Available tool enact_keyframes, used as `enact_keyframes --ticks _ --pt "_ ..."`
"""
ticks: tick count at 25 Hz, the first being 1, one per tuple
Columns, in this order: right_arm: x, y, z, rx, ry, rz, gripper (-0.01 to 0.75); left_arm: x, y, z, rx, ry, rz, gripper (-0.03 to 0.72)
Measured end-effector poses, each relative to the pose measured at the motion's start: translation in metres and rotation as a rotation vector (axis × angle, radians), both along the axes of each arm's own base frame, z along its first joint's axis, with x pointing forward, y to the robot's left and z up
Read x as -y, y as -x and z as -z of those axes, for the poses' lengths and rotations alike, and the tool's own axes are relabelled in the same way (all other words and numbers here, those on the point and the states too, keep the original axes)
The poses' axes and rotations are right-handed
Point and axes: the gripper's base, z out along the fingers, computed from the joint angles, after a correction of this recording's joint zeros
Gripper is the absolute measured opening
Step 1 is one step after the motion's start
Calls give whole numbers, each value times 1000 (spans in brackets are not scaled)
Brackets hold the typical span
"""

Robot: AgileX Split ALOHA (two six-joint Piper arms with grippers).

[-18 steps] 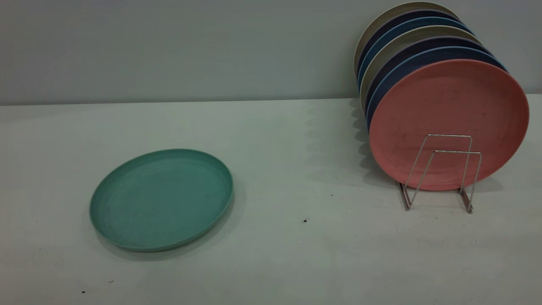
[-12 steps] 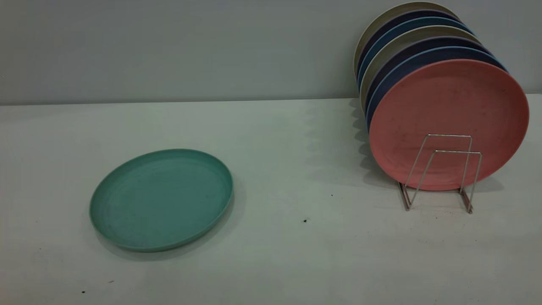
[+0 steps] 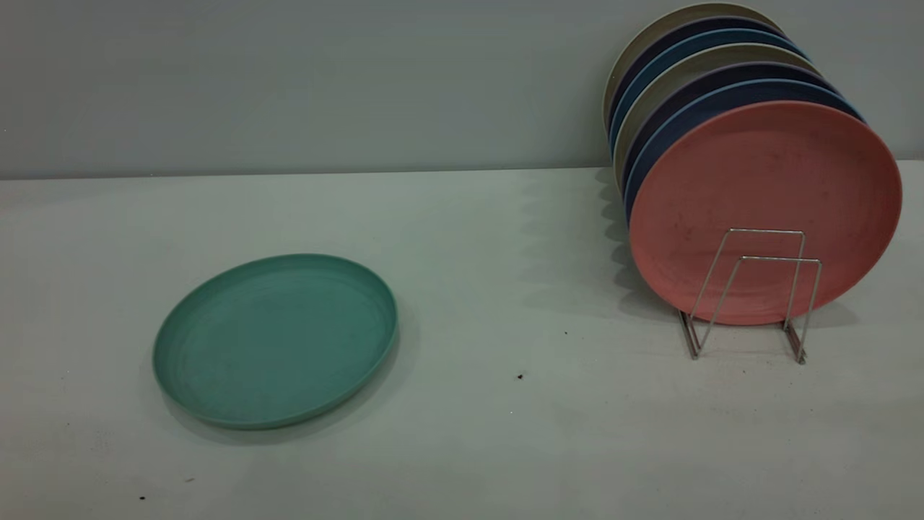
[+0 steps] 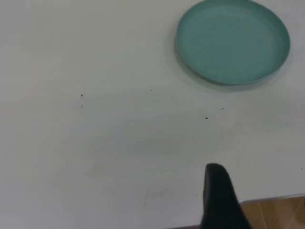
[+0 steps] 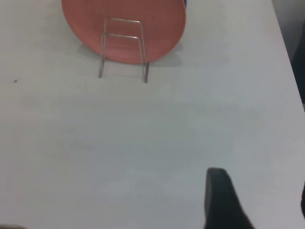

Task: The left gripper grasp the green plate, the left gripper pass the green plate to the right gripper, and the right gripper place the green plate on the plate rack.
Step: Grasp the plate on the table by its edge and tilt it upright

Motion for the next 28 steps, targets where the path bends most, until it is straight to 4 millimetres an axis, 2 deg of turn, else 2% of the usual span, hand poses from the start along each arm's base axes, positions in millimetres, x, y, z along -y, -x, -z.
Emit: enact_keyframes --ticks 19,22,25,28 --pt "-3 0 0 2 -32 -17 411 0 0 0 1 2 0 457" --pt "-3 -2 -5 36 -26 -26 411 1 -1 -5 36 14 8 445" --pt "-4 -16 -18 104 2 -44 411 2 -12 -14 74 32 11 437" --pt "-4 -39 -25 92 7 -49 411 5 -39 -19 15 72 19 434"
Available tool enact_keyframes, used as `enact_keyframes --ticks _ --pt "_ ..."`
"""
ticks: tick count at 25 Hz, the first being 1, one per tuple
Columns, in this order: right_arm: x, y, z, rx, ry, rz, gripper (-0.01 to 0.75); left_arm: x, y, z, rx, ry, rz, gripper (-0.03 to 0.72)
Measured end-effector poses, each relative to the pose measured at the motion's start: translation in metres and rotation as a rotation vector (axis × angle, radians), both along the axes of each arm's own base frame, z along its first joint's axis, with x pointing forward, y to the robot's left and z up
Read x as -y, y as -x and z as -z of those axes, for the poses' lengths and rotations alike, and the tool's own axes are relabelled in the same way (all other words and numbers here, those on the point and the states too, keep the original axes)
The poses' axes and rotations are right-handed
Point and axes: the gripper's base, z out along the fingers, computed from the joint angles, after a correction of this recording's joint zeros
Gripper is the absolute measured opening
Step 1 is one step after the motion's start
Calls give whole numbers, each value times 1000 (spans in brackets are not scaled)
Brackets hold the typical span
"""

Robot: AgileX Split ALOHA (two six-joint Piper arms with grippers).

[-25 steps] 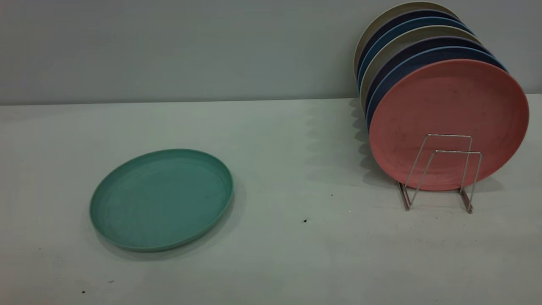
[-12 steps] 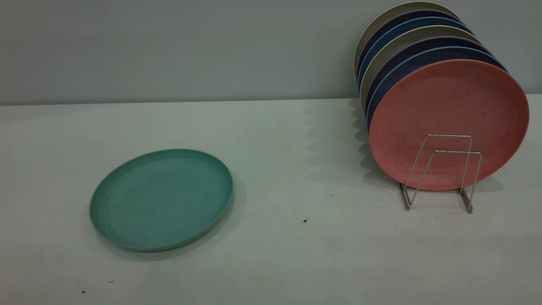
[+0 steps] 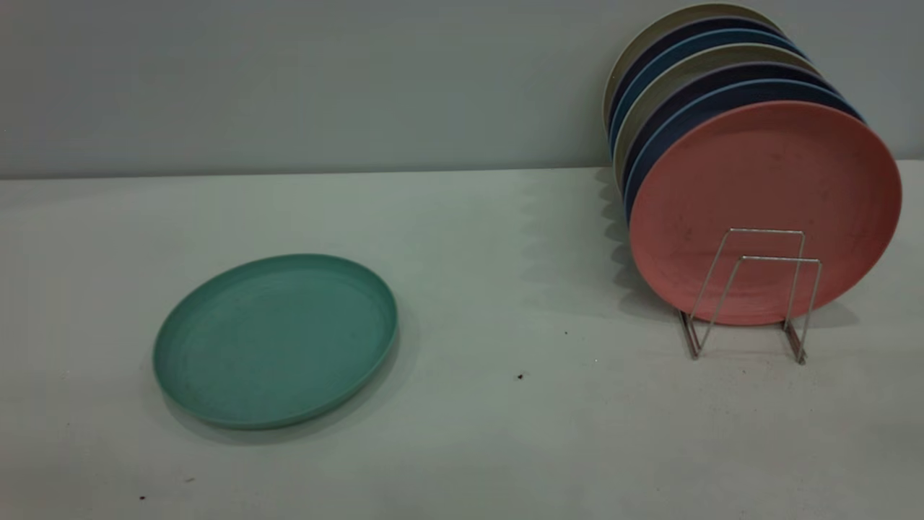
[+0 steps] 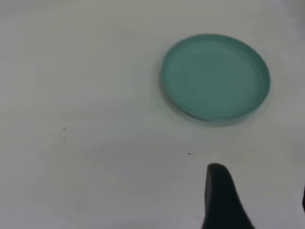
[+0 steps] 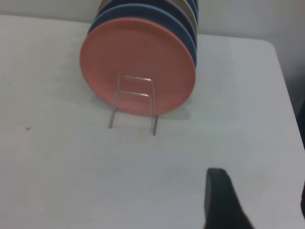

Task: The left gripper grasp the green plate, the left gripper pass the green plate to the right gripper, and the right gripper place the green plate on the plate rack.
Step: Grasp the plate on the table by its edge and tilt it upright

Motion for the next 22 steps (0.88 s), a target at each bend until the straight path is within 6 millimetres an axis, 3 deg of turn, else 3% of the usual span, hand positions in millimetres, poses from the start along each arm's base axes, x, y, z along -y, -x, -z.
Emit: enact_keyframes --ticks 5,11,18,22 --pt "-3 -40 2 -98 -14 -29 411 7 -62 6 -173 49 81 433" --pt "-12 -77 11 -193 -70 -99 411 28 -134 39 -319 206 287 433" --pt "-16 -97 20 -258 -101 -142 411 42 -202 61 -356 392 391 433" --pt "-17 -99 20 -249 -102 -142 411 26 -246 77 -417 459 356 433"
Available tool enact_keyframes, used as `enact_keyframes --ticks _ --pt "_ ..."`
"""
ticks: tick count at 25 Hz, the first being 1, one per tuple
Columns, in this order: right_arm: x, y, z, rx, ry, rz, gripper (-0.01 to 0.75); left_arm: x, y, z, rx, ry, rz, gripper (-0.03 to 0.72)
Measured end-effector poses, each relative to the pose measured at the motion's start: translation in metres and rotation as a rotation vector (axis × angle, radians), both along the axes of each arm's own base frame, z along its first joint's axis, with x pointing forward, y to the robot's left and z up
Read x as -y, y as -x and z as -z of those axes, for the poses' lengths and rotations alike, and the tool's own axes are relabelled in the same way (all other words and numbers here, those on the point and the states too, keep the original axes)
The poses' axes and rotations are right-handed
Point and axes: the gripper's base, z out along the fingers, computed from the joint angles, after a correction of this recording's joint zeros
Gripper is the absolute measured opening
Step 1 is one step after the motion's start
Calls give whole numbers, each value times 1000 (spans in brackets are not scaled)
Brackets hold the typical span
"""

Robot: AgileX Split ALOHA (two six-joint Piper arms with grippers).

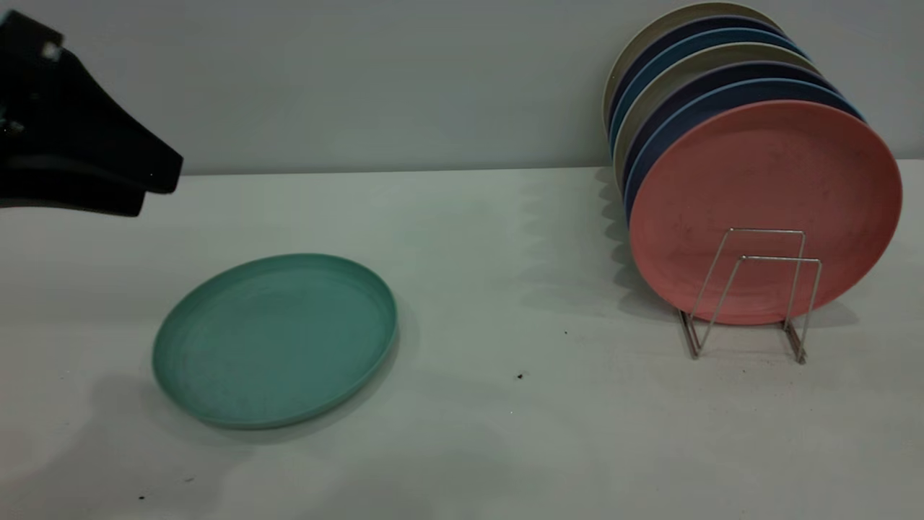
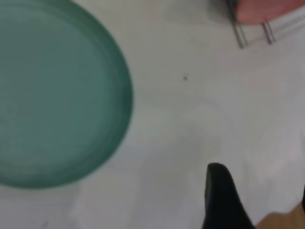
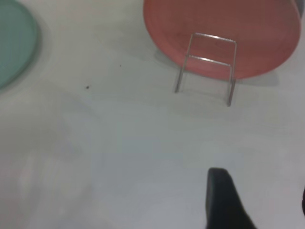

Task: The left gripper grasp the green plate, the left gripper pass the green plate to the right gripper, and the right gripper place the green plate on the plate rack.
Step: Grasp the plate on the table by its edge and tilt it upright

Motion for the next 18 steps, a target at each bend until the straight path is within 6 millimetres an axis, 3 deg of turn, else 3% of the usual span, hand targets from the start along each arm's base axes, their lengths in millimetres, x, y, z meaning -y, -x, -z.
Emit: enact_keyframes --ticks 5,9,18 --pt "-1 0 -1 7 -13 2 411 -54 -40 28 -124 108 -106 433" --pt "-1 -1 -1 11 -19 5 411 -88 -48 64 -220 136 -220 433" --pt "0 -2 -2 29 -20 12 411 -95 -50 141 -415 184 -326 433"
